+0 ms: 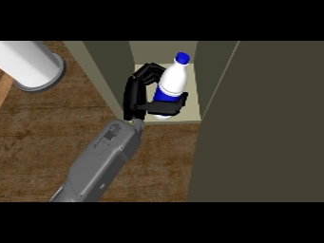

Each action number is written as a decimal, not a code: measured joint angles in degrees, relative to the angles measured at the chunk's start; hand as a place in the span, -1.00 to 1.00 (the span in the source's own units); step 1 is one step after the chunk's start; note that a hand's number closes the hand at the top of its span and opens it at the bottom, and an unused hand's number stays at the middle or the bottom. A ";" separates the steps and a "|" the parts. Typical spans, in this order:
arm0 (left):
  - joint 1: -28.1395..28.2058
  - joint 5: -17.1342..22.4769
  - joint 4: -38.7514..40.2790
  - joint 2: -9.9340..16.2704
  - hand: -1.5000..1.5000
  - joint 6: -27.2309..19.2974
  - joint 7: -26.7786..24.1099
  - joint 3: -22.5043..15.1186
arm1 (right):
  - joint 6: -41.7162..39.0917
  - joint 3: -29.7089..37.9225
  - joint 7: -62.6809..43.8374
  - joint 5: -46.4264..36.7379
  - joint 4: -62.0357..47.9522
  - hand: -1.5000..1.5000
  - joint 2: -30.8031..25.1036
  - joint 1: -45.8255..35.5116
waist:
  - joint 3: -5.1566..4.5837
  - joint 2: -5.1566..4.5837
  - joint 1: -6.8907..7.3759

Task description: Pick up the bottled water, place it into the cabinet and close the cabinet

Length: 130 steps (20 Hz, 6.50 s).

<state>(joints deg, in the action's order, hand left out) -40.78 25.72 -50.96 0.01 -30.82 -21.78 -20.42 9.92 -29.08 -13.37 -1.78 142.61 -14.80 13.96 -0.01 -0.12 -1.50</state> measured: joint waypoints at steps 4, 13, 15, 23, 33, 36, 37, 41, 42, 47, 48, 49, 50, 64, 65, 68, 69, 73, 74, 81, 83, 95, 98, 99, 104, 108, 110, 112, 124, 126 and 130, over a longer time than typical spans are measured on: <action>-3.58 3.75 5.24 0.00 1.00 -3.16 -1.41 -1.02 | -0.57 0.21 0.88 0.34 0.00 -1.00 -0.13 1.07 | 0.00 -0.08 -0.36; -10.40 5.59 20.66 0.00 1.00 -4.65 -7.80 2.64 | -2.53 2.39 4.14 1.22 -0.22 -1.00 -0.96 3.81 | 0.00 -0.34 -0.83; -11.86 5.85 23.04 0.00 1.00 -6.17 -8.45 2.19 | -3.49 3.18 5.04 1.59 -0.30 -1.00 -1.33 4.45 | 0.01 -0.37 -1.06; -17.30 5.39 33.78 0.22 1.00 -7.15 -12.91 4.65 | -5.11 4.13 5.54 2.34 -0.31 -1.00 -0.95 4.77 | -0.02 -0.75 -1.74; -21.90 4.61 41.14 0.51 -1.00 -5.78 -14.65 6.69 | -7.43 5.25 7.08 3.16 -0.38 -1.00 -1.02 5.68 | -0.04 -1.12 -2.55; -22.59 4.62 42.34 0.86 -1.00 -4.33 -15.28 7.52 | -7.93 5.32 7.75 3.34 -0.48 -1.00 -0.71 6.18 | -0.03 -1.13 -2.49; -22.89 4.67 42.54 0.77 -1.00 -4.03 -15.60 7.85 | -8.16 5.92 7.79 3.44 -0.51 -1.00 -0.75 6.06 | -0.04 -1.14 -2.42; -23.21 5.21 43.29 0.54 -1.00 -2.60 -16.98 9.31 | -8.55 5.86 7.65 3.65 -0.43 -1.00 -0.31 6.11 | -0.05 -1.23 -2.56; -23.74 4.97 43.58 0.66 -1.00 -2.58 -17.04 9.30 | -8.68 5.72 7.86 3.69 -0.41 -1.00 -0.20 6.53 | -0.05 -1.21 -2.61; -24.81 4.03 44.46 0.45 -1.00 -0.51 -17.64 9.25 | -8.48 4.82 6.93 3.64 -0.42 -1.00 0.47 6.21 | -0.06 -1.21 -2.59; -24.99 4.10 44.23 0.36 -1.00 0.48 -17.78 9.47 | -8.30 4.78 6.79 3.54 -0.59 -1.00 0.75 5.87 | -0.07 -1.18 -2.44; -25.48 4.21 43.92 0.29 -1.00 1.36 -17.81 9.70 | -8.34 4.58 6.75 3.54 -0.48 -1.00 0.72 6.11 | -0.07 -1.14 -2.52; -25.73 4.42 43.34 0.22 -1.00 2.59 -17.79 9.83 | -8.41 4.80 6.61 3.54 -0.41 -1.00 0.61 5.95 | -0.07 -1.11 -2.61; -19.20 10.70 28.45 0.00 -1.00 16.53 -16.68 5.83 | -8.79 7.13 5.72 3.47 -0.32 -1.00 0.66 5.65 | -0.01 0.07 -0.53; -18.15 11.45 26.38 -0.01 -1.00 16.00 -16.23 4.82 | -8.75 6.84 5.50 3.42 -0.34 -1.00 0.83 5.47 | -0.01 0.13 -0.33; -13.90 12.33 19.63 -0.02 1.00 14.85 -14.23 1.89 | -8.24 6.08 4.79 2.77 -0.50 -1.00 1.41 5.12 | -0.01 0.37 0.58; -12.25 12.17 17.31 0.11 1.00 14.81 -13.36 1.38 | -8.18 5.30 4.98 2.62 -0.37 -1.00 1.40 5.75 | 0.00 0.49 0.92; -3.68 11.13 6.91 0.62 1.00 13.43 -10.83 -1.61 | -7.69 4.61 4.61 2.33 -0.16 -1.00 1.08 5.72 | 0.00 0.82 2.03; -1.77 10.86 4.51 0.61 1.00 12.80 -10.27 -2.38 | -8.09 4.76 4.79 2.28 0.00 -1.00 0.30 6.00 | 0.00 0.90 2.12; 12.47 9.39 -12.44 5.73 1.00 11.61 -6.58 -6.92 | -11.45 2.18 1.33 1.43 -0.15 1.00 -4.91 3.32 | -0.01 0.96 2.96; 16.81 8.79 -17.89 7.41 1.00 10.85 -5.93 -8.00 | -12.46 1.56 -0.46 1.43 -0.24 1.00 -5.91 2.19 | 0.00 0.83 2.98; 39.98 6.50 -43.87 19.47 1.00 10.78 -4.87 -8.17 | -9.77 -11.43 -14.72 -0.93 -1.72 1.00 1.95 -7.43 | -0.05 0.44 2.29; 43.95 6.92 -47.13 21.49 1.00 11.93 -5.65 -6.48 | -9.00 -14.34 -19.11 -2.67 -3.08 1.00 5.49 -11.57 | -0.06 0.38 2.31; 44.81 7.42 -48.22 22.13 1.00 12.32 -5.39 -5.85 | -8.63 -16.15 -20.00 -3.89 -3.87 1.00 6.83 -12.64 | -0.07 0.40 2.31; 50.41 9.62 -50.69 25.08 1.00 16.18 -7.35 -2.33 | -5.55 -20.38 -22.70 -6.75 -7.65 1.00 9.05 -20.15 | -0.11 0.35 2.57; 53.58 10.40 -53.77 26.73 1.00 17.39 -7.56 -0.76 | -1.65 -21.73 -23.32 -9.69 -7.91 1.00 5.99 -26.17 | -0.14 0.41 2.91; 54.73 11.10 -54.31 27.46 1.00 18.33 -7.68 0.25 | 1.03 -22.43 -23.95 -9.88 -8.31 1.00 4.83 -29.19 | -0.17 0.36 3.23; 55.95 11.64 -54.17 28.37 1.00 19.94 -8.48 1.47 | 3.54 -22.40 -24.08 -9.53 -8.86 1.00 4.06 -31.43 | -0.19 0.27 3.50; 60.83 15.04 -55.12 32.34 1.00 27.03 -9.48 7.20 | 10.89 -6.70 -21.07 3.15 -34.77 1.00 13.22 -51.56 | -0.10 -0.27 4.22; 61.54 15.76 -54.06 32.95 1.00 29.03 -9.96 8.64 | 9.61 -3.38 -19.51 7.30 -39.62 1.00 13.84 -54.30 | -0.08 -0.25 3.97; 63.35 16.19 -54.27 33.37 1.00 30.84 -10.50 10.36 | 3.98 3.83 -14.28 14.13 -50.43 1.00 14.03 -57.59 | -0.05 -0.27 3.80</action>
<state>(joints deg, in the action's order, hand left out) 22.58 41.91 -105.23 33.38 0.02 -32.28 -10.05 13.89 -25.25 -27.65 12.36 92.19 -0.78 -43.63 -0.05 -0.39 2.30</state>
